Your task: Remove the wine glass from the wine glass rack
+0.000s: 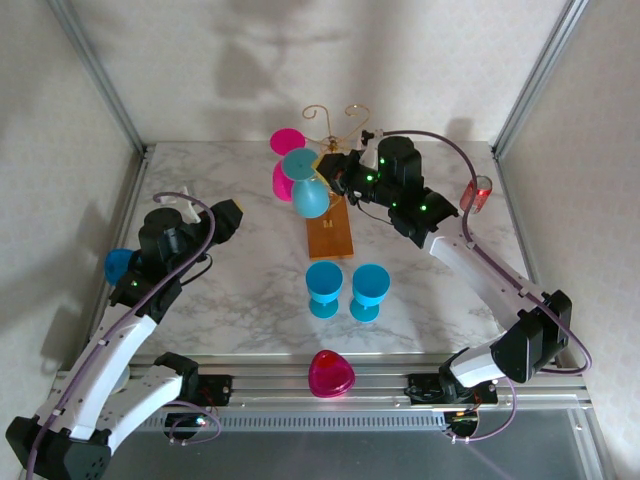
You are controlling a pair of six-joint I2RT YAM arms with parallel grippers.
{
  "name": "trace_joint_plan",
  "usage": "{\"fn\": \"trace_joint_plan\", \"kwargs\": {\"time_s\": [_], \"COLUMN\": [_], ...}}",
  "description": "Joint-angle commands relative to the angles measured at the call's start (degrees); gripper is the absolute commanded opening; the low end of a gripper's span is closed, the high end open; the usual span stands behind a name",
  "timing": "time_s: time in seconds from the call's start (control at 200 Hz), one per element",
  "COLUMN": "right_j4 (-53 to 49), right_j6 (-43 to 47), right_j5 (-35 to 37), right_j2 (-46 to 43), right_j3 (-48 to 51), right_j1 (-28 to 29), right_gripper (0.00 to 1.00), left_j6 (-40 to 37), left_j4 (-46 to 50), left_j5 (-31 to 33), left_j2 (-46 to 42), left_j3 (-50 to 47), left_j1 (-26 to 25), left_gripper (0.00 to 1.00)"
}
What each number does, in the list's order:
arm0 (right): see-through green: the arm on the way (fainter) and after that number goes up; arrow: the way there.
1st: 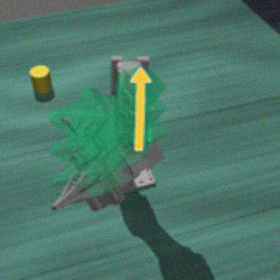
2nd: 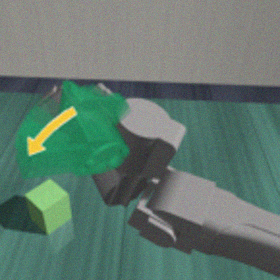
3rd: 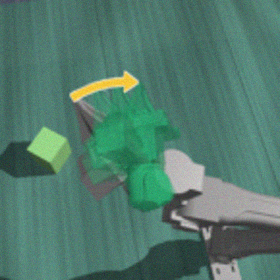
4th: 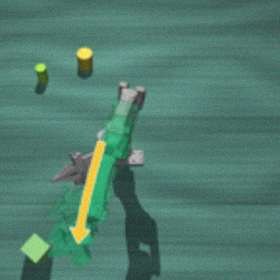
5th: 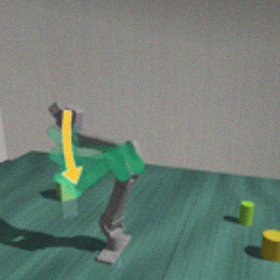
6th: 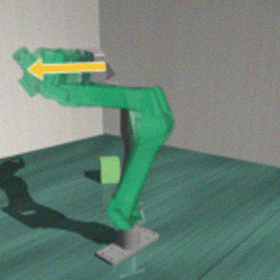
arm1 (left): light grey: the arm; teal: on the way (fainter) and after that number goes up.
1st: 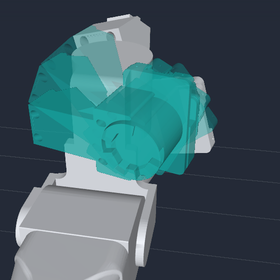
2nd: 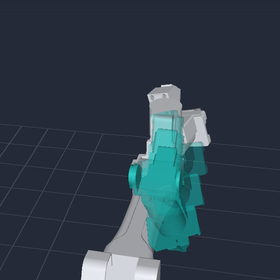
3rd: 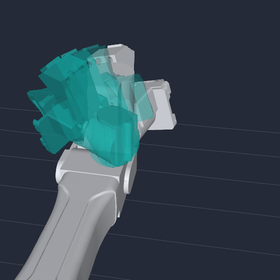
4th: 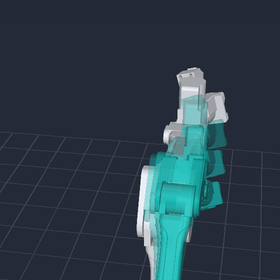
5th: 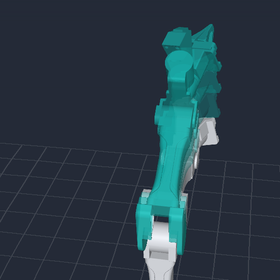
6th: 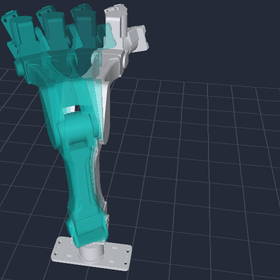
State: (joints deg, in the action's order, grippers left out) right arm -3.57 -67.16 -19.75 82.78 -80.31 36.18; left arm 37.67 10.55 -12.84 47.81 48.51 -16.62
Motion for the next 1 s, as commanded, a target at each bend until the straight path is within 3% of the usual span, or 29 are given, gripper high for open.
{"fn": "trace_joint_plan", "kwargs": {"time_s": [0.0, 0.991], "right_j4": [1.2, 3.7], "right_j6": [0.0, -3.4], "right_j5": [-0.1, 3.9], "right_j2": [0.8, -1.9], "right_j3": [-1.6, 3.2], "right_j1": [-0.8, -2.8], "right_gripper": [0.00, 0.00], "left_j6": [-0.7, -0.6], "left_j4": [0.4, 1.1], "left_j5": [-0.6, -0.7], "left_j2": [-0.4, -1.0], "left_j3": [-0.6, -0.6], "left_j1": [0.8, 1.2], "left_gripper": [0.46, 0.46]}}
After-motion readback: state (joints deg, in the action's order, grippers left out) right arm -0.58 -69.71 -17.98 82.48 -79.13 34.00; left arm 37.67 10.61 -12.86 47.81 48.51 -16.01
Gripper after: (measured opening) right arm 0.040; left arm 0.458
